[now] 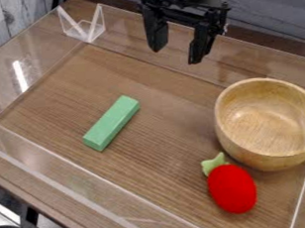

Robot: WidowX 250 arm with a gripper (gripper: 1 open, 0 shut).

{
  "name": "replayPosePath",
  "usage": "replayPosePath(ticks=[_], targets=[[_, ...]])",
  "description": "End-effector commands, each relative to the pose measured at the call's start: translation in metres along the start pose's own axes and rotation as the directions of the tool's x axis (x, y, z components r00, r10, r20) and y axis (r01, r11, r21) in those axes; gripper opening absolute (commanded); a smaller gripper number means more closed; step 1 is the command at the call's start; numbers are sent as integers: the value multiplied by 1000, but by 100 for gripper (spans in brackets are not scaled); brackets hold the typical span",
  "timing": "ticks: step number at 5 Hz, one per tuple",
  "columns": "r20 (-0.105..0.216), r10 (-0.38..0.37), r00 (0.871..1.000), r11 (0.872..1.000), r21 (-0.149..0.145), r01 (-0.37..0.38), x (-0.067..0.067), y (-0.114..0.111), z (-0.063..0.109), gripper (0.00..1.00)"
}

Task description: Move the red object to the left side of the table

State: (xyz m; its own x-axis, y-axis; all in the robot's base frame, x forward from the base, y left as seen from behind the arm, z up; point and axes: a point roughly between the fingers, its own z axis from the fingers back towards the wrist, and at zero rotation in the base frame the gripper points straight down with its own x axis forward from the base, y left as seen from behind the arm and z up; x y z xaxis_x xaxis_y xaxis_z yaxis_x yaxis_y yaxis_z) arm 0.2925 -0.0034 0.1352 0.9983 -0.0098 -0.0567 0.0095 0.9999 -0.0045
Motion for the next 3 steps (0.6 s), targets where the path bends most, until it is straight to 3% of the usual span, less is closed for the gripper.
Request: replayPosePath(ticks=[1,2,3], targets=[[-35,-90,995,996,-3,90,-5,3,-13,100],[-55,-260,964,966,-11,259,-25,-10,-22,100],[-41,-457,888,889,-9,457,-47,-32,-27,100]])
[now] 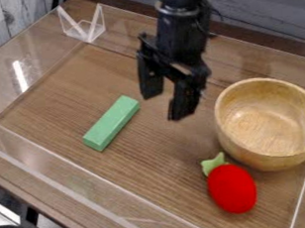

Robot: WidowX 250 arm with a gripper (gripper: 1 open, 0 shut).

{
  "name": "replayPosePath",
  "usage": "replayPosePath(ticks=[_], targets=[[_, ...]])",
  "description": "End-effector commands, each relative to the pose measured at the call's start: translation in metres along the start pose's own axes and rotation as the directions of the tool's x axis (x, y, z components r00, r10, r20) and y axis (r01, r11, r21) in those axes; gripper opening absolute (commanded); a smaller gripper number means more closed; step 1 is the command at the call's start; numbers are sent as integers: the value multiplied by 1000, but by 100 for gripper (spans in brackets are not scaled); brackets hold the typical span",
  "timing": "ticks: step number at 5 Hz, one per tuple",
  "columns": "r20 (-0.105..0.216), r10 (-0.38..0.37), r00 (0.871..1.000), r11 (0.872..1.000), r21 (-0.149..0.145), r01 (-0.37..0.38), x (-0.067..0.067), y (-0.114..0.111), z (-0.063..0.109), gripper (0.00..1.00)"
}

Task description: Move the red object to the left side of the table

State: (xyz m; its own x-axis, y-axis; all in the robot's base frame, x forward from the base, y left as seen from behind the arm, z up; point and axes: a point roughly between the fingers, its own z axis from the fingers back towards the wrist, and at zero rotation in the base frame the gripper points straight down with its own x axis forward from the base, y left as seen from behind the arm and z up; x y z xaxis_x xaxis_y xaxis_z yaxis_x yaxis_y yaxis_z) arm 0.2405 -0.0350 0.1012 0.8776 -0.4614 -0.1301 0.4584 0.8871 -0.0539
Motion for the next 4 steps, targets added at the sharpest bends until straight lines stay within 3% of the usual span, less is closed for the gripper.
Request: replayPosePath(ticks=[1,2,3,4], targets=[[53,-253,966,967,49,251,-7,-33,10,100],[65,-442,895,895,92,436,-13,-56,10,100],[80,-508,858,859,119,497,-7,-74,4,100],[95,-544,834,837,139,530,-1,-84,-7,100]])
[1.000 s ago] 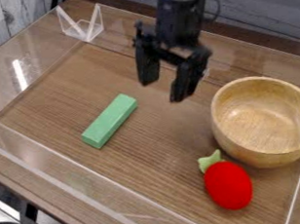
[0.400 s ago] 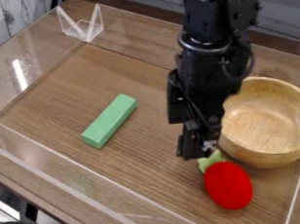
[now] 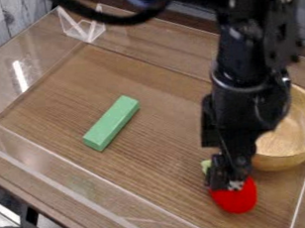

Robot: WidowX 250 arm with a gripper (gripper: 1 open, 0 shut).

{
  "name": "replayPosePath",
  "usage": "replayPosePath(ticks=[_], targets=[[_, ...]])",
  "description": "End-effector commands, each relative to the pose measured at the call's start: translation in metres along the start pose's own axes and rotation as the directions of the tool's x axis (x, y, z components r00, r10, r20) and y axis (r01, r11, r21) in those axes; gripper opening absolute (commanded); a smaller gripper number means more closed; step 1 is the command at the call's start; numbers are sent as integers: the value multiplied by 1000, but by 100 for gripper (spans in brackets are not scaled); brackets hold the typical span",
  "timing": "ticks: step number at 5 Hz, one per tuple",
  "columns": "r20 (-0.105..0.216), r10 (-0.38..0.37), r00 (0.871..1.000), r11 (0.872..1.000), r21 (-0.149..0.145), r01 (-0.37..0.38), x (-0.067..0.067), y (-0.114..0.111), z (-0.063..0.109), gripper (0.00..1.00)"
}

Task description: Move the red object to the left side of the table

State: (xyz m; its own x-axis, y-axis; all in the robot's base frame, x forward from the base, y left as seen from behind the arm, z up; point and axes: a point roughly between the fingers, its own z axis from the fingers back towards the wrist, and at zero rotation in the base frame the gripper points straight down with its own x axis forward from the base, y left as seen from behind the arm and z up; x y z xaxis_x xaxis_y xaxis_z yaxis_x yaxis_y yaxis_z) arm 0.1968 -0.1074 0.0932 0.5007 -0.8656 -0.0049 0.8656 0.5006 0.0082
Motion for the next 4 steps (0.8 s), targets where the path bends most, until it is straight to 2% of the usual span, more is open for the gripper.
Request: replayPosePath(ticks=[1,2,4], targets=[[32,-11,999,999,37,10,-5,9,-9,100],[42,-7,999,999,48,5,-12,19,-21,100],[67,68,995,996,55,-71,-19,20,-34,100]])
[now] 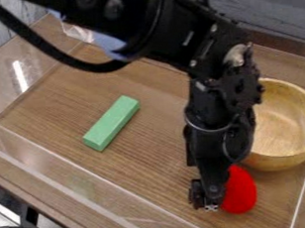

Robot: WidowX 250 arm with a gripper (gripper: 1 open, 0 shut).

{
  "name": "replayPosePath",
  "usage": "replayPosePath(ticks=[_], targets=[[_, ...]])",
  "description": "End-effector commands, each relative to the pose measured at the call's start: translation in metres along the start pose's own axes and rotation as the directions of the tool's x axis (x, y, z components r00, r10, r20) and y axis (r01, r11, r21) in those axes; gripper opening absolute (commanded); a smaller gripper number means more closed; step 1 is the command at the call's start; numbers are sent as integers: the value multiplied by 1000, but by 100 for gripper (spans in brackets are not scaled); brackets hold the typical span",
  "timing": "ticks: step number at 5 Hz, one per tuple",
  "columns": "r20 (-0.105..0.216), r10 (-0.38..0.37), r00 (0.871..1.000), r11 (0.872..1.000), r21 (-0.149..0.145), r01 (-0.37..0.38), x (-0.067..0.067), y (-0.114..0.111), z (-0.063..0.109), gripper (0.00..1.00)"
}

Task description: Move the red object to the left side of the table

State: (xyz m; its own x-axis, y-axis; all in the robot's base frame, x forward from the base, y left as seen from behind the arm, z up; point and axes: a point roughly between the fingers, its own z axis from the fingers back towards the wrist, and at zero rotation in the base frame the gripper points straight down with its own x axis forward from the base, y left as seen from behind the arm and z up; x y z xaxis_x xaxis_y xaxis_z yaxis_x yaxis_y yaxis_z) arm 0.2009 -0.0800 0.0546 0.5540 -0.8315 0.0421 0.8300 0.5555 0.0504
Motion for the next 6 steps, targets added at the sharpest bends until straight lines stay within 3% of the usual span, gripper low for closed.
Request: replayPosePath(ticks=[1,3,5,6], targets=[[23,17,1000,1000,14,-17,-2,10,0,100],[56,12,998,1000,10,-13,-1,19,-3,100],[79,-1,997,1000,-1,1,25,8,5,100],[89,-31,996,999,-10,32,22,0,15,100]])
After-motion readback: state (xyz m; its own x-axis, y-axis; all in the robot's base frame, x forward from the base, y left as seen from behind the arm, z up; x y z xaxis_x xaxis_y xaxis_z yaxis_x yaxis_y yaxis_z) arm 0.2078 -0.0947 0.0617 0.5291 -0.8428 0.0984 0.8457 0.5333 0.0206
